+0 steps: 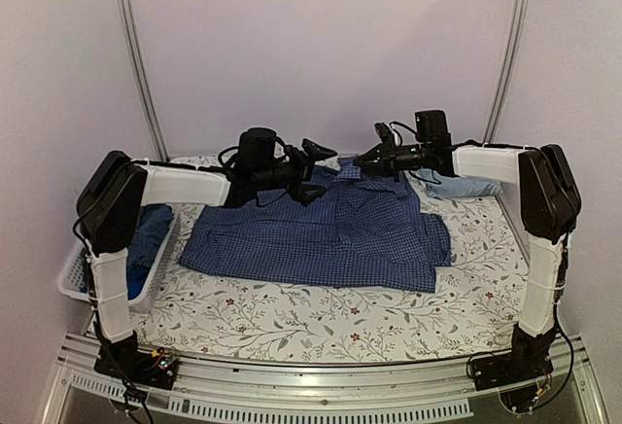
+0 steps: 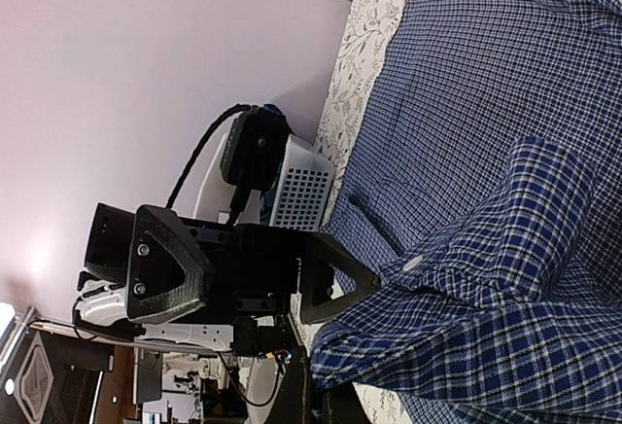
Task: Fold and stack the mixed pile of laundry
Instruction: Fold the flattened shirt at the center of the board.
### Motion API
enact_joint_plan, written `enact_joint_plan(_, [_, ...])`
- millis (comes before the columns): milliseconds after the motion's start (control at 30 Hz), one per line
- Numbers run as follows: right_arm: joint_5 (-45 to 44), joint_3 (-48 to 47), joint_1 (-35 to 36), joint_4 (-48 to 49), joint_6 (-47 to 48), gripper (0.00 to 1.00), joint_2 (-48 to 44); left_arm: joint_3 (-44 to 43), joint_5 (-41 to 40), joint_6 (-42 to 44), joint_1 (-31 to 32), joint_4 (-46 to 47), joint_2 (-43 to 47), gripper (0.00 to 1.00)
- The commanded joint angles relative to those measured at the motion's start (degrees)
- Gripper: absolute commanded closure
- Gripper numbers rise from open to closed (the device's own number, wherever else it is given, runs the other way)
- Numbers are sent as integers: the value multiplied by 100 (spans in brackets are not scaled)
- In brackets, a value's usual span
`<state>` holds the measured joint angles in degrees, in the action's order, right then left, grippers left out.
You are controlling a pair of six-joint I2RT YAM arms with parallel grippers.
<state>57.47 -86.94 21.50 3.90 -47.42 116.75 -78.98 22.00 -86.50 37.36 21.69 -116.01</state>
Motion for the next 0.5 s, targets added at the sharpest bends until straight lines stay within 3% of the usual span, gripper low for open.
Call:
enact_joint_plan(0, [-118,-107,24,3,167,100,-108,203,-120,-176,151,-589,478,0])
enact_joint_plan(133, [-81,-190,21,14,154,100,-39,330,-323,-298,197,-1007,659,0])
enact_joint_plan(433, [163,80,77,168,59,100,-250,-209,-66,-704,129,-303,-94,0])
enact_joint_plan(467, [151,102,100,172,62,100,-301,-276,-24,-776,123,-230,-185,5])
